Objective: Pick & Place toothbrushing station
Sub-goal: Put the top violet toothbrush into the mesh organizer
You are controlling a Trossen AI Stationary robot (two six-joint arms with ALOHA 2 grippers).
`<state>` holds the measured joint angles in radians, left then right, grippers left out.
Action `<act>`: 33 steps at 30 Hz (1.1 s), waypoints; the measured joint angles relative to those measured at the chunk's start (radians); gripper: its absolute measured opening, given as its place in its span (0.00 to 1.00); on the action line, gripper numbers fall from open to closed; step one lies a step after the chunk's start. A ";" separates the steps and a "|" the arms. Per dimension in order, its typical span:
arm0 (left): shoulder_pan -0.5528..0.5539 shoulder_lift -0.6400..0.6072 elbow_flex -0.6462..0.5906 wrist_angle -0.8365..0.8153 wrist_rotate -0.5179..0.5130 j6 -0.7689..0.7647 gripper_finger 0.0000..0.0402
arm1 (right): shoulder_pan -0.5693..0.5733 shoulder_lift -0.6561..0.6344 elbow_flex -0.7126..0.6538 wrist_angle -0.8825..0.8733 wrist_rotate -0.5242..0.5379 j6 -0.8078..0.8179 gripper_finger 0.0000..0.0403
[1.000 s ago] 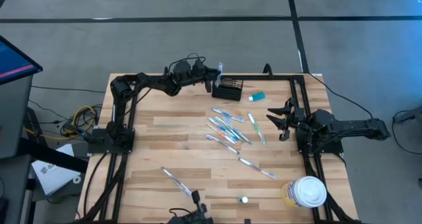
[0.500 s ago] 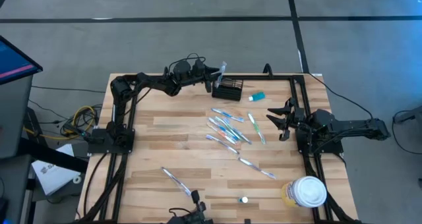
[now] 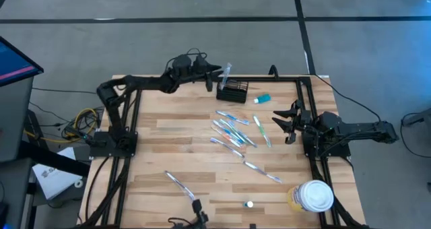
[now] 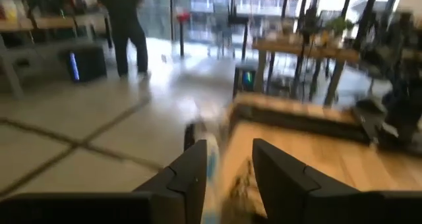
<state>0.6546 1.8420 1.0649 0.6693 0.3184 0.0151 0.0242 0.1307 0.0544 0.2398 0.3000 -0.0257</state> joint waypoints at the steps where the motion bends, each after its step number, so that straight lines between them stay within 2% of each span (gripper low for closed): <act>1: -0.006 -0.021 0.000 -0.055 0.001 0.011 0.28 | 0.000 0.000 0.000 0.000 0.000 0.000 0.30; 7: -0.074 -0.107 0.000 -0.293 0.011 0.095 0.26 | 0.000 0.000 0.000 0.000 0.000 0.000 0.30; 14: -0.202 -0.152 0.000 -0.484 0.012 0.191 0.26 | 0.000 0.000 0.000 0.000 0.000 0.000 0.30; 23: -0.364 -0.146 -0.001 -0.676 0.012 0.275 0.26 | 0.002 0.000 0.000 0.000 -0.005 0.025 0.30; 33: -0.510 -0.146 -0.007 -0.751 -0.011 0.277 0.26 | 0.002 0.000 0.000 0.000 -0.008 0.026 0.30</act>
<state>0.1448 1.6962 1.0576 -0.0813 0.3078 0.2918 0.0257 0.1307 0.0544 0.2398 0.2924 0.0006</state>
